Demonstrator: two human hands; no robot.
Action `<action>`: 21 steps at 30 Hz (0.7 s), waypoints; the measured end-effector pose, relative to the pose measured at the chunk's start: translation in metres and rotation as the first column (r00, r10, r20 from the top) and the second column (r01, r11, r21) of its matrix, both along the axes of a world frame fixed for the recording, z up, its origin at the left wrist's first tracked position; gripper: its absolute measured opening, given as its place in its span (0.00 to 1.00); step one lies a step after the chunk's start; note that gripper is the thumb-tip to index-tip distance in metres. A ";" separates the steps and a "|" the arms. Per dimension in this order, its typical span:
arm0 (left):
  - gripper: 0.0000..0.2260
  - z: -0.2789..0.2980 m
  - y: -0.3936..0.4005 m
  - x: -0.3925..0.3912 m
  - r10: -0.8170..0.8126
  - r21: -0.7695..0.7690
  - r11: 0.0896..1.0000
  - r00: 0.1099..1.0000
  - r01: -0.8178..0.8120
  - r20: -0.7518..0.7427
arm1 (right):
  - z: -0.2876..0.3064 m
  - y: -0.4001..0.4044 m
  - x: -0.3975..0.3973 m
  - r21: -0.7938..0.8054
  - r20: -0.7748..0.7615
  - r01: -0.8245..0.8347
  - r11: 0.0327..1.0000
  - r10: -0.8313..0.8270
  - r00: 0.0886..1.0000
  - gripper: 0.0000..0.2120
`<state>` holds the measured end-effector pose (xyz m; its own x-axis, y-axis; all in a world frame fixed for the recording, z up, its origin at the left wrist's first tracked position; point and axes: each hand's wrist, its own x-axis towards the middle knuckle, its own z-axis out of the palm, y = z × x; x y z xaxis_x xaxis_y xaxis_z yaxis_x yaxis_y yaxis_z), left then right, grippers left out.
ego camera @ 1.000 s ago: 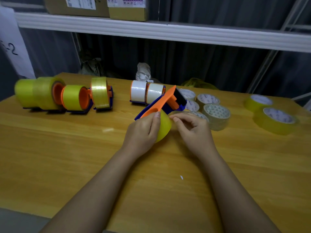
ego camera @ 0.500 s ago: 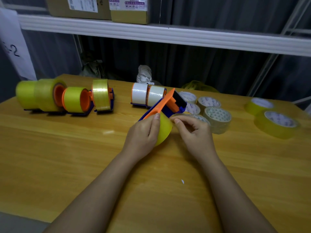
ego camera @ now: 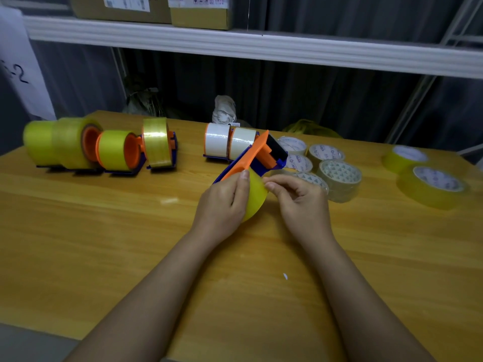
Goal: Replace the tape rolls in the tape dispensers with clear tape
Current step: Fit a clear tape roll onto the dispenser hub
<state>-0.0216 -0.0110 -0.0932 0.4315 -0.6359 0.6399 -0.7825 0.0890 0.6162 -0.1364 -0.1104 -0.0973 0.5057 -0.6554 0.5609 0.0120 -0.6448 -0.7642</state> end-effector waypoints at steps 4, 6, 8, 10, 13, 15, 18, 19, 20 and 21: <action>0.16 -0.001 0.000 0.000 -0.035 0.032 0.999 0.999 0.034 0.006 | -0.003 -0.001 0.003 -0.090 0.010 0.028 0.996 -0.027 1.000 0.06; 0.16 -0.001 0.000 0.001 -0.028 0.033 0.999 1.000 0.028 -0.002 | -0.002 -0.002 0.002 -0.055 0.026 0.018 0.998 -0.017 1.000 0.06; 0.15 0.000 0.000 0.001 -0.020 0.033 0.999 1.000 0.021 -0.023 | 0.000 -0.002 -0.001 0.018 0.054 -0.023 1.000 0.022 0.998 0.07; 0.15 0.002 0.000 0.000 -0.023 0.051 0.998 1.000 0.024 -0.020 | 0.001 -0.001 -0.002 0.055 0.058 -0.059 0.997 0.056 0.997 0.08; 0.14 0.002 0.001 -0.003 -0.048 0.062 0.997 0.999 0.049 -0.018 | 0.002 0.003 0.000 -0.029 0.004 -0.044 0.999 0.044 0.999 0.10; 0.14 0.003 0.002 -0.003 -0.051 0.070 0.996 0.999 0.051 0.004 | 0.001 0.004 0.001 -0.091 0.002 -0.014 0.996 0.014 1.000 0.10; 0.14 0.001 0.001 -0.002 -0.067 0.091 0.994 0.997 0.064 0.032 | 0.000 0.004 0.003 -0.160 0.028 0.049 0.986 -0.045 0.999 0.07; 0.14 0.001 0.001 -0.003 -0.067 0.090 0.994 0.997 0.064 0.038 | 0.000 0.003 0.004 -0.183 0.024 0.068 0.981 -0.065 0.998 0.07; 0.14 0.000 0.001 -0.003 -0.065 0.090 0.994 0.997 0.060 0.051 | 0.000 0.003 0.004 -0.200 0.019 0.084 0.976 -0.082 0.996 0.07; 0.14 0.000 0.000 -0.003 -0.063 0.095 0.994 0.996 0.057 0.067 | 0.000 0.002 0.005 -0.206 0.017 0.095 0.974 -0.093 0.996 0.07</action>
<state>-0.0249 -0.0106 -0.0929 0.3472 -0.7176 0.6037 -0.8189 0.0817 0.5681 -0.1318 -0.1082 -0.0977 0.4432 -0.5697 0.6921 -0.0514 -0.7869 -0.6149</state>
